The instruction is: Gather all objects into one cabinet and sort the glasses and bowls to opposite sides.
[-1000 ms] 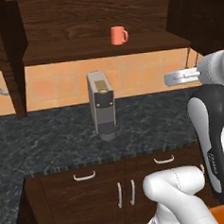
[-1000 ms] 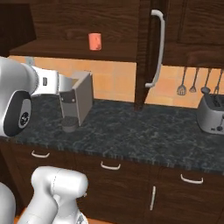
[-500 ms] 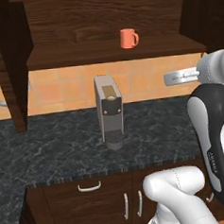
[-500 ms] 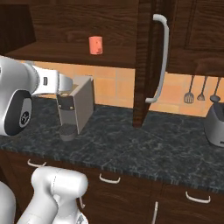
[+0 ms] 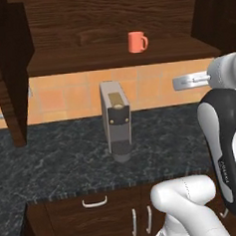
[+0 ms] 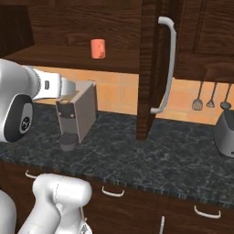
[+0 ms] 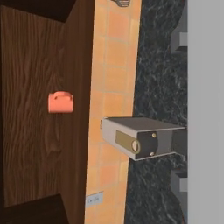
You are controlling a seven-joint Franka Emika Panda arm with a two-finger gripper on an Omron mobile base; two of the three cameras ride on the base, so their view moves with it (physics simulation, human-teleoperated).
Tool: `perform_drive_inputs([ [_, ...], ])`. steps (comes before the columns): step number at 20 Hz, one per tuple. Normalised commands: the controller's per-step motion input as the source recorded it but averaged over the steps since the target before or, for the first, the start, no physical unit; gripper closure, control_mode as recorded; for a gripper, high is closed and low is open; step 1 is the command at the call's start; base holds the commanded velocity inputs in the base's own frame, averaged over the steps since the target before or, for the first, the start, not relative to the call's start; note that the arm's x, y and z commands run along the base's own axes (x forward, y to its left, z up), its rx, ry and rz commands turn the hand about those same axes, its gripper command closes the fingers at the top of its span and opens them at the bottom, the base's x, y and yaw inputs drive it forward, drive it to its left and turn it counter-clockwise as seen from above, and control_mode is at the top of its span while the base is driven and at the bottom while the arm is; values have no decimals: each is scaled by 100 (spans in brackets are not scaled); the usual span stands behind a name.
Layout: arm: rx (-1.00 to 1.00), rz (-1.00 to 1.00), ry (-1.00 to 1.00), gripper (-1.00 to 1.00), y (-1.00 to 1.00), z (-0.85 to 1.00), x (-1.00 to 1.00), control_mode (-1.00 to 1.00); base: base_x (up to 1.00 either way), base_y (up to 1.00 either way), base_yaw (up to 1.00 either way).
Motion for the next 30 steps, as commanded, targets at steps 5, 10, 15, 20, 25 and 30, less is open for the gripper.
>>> perform_drive_inputs([
  [5,0,0,0,-100,0,0,0,100,36,-7,0],
  [10,0,0,0,-100,0,0,0,100,15,0,0],
  [15,0,0,0,-100,0,0,0,100,21,0,0],
  [20,0,0,0,-100,0,0,2,-100,11,0,0],
  [25,0,0,-3,-100,0,71,1,-100,0,0,0],
  [30,5,-2,-4,-100,-34,27,22,-100,0,0,0],
])
